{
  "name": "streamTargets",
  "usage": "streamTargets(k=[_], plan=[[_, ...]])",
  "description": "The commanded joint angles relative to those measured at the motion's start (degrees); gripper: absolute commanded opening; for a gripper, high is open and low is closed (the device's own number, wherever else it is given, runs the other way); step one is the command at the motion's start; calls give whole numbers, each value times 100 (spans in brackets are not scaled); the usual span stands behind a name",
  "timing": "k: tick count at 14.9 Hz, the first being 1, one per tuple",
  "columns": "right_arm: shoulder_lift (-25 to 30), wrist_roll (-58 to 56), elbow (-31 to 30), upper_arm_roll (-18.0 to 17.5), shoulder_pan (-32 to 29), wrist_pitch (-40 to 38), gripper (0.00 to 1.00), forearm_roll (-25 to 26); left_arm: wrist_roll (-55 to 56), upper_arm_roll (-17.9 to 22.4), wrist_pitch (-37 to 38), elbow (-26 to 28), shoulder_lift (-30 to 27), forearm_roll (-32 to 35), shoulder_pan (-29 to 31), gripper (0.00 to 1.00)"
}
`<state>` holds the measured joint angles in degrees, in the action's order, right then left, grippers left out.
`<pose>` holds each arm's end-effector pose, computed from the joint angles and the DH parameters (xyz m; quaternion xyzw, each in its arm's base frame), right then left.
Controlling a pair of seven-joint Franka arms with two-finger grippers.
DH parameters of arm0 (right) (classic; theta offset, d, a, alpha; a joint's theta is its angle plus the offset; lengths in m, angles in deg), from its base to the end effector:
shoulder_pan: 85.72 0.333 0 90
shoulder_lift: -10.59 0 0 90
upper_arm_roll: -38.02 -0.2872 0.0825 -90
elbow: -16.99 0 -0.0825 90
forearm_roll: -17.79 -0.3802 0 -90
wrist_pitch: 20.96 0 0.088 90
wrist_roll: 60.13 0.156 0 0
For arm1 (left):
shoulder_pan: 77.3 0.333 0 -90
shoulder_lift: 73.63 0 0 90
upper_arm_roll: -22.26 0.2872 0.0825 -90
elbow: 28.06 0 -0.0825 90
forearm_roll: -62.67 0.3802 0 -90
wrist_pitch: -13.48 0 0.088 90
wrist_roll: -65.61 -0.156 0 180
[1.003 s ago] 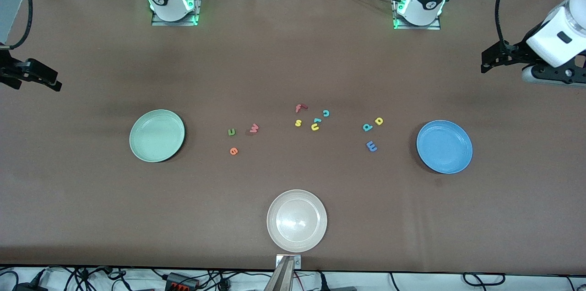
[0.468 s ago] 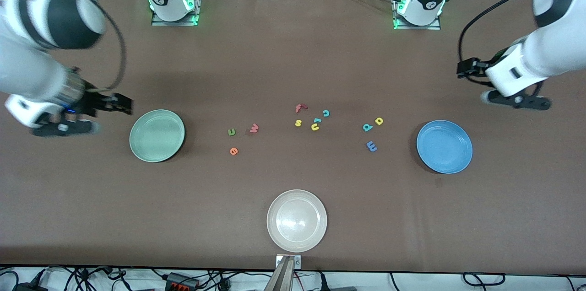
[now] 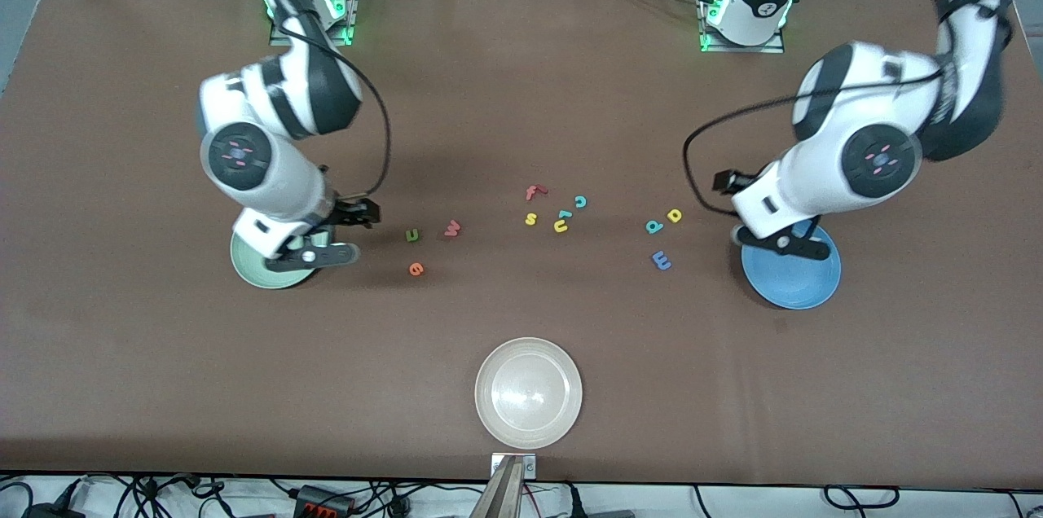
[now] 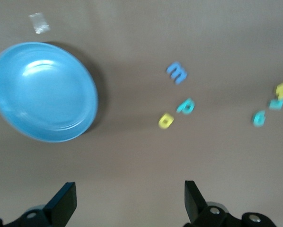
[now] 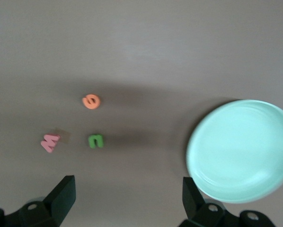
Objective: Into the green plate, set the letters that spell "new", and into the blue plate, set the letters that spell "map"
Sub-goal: 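Reach blue m with the left gripper while the right gripper reaches green n, then grasp blue m with the left gripper while the right gripper grasps green n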
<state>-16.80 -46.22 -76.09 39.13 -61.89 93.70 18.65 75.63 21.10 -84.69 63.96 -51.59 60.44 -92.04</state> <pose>0.5968 0.2490 0.2643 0.9954 0.0810 -0.0446 0.0265 0.5825 -0.1709 0.3146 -0.9891 0.0452 0.1397 0.0090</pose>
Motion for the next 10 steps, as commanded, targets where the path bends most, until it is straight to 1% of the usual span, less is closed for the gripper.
streamTargets(k=[1,4,5,8,10], plan=[[-556,69,106,39,122,520,100,-42,1322,37,-533,-220,554,-154,-265,100],[-865,156,80,39,359,750,100,-401,2606,37,-1167,-211,1021,-198,-336,100],[-952,209,45,47,447,777,100,-402,2923,37,-1325,-202,1153,-198,-345,100],[-962,639,-210,48,632,1092,100,-385,3303,37,-1887,-123,1469,-242,-275,100],[-980,675,-490,48,676,1504,99,-402,3400,37,-2301,-53,1610,-635,-152,100]])
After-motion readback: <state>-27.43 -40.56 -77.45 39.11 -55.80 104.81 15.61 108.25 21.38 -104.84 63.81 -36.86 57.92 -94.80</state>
